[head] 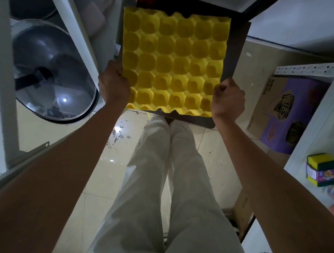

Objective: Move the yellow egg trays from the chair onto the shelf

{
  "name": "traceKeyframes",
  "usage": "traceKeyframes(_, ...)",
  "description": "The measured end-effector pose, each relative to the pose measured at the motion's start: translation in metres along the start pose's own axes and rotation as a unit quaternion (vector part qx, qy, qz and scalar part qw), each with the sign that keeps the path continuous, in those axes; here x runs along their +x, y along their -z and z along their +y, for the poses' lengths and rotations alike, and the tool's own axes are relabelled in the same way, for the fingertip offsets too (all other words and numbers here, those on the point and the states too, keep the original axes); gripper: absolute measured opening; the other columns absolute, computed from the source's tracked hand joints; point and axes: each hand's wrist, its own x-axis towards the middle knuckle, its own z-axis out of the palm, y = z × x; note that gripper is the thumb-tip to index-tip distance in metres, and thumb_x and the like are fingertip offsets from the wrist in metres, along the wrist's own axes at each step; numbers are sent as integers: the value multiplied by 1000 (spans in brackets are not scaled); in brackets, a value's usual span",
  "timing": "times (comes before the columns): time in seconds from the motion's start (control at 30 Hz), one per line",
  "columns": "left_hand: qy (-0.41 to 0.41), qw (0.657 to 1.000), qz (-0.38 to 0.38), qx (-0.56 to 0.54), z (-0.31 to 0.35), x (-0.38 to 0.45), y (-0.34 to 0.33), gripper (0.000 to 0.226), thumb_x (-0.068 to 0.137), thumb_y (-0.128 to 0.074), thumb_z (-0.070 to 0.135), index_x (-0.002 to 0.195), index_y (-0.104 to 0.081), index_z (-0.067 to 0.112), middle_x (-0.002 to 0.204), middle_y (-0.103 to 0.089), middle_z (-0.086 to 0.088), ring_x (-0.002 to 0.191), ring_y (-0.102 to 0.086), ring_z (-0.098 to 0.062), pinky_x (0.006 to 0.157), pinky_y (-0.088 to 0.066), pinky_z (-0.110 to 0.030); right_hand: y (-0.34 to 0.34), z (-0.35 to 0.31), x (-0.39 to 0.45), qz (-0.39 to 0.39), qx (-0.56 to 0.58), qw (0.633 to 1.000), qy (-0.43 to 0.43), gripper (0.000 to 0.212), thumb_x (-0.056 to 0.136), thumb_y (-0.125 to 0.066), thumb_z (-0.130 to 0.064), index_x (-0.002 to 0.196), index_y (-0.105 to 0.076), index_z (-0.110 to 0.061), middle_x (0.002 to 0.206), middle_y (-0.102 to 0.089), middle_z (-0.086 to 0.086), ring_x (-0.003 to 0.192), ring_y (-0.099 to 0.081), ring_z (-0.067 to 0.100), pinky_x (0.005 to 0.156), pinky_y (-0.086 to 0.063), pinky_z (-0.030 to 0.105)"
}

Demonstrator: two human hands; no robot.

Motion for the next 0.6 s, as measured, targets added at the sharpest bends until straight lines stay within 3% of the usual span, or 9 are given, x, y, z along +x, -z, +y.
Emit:
traceKeyframes(0.13,-26,1000,-11,3,5,-17,29,33,87,-35,-7,102,-61,6,93,-67,-18,83,-60,-32,60,-39,-37,18,2,-20,-20,4,1000,-17,15,101,-58,-34,98,-65,-22,91,-71,4,84,-67,25,62,-45,32)
traceKeyframes(0.23,-39,999,-21,17,16,-30,58,29,86,-37,-6,100,-57,9,88,-63,-15,83,-59,-33,63,-38,-37,44,1,-39,-25,10,999,-38,16,102,-54,-34,105,-63,-21,97,-70,8,92,-66,31,67,-41,33)
traceKeyframes(0.37,-67,997,-39,5,36,-46,93,22,86,-41,-1,97,-57,11,86,-62,-13,87,-64,-39,68,-52,-43,82,6,-63,-7,59,996,-70,17,102,-53,-33,105,-64,-19,96,-71,11,90,-67,35,66,-39,32)
traceKeyframes(0.5,-140,987,-74,12,81,-78,126,17,86,-45,1,92,-52,15,84,-58,-7,84,-63,-36,64,-41,-36,127,25,-97,29,132,975,-178,14,99,-56,-31,101,-65,-21,96,-71,11,89,-68,35,67,-45,35)
traceKeyframes(0.6,-230,969,-93,19,127,-108,143,18,87,-49,2,97,-58,15,85,-59,-4,85,-62,-33,67,-41,-35,166,49,-129,74,215,931,-286,13,95,-58,-29,98,-69,-22,100,-73,11,92,-68,36,70,-46,34)
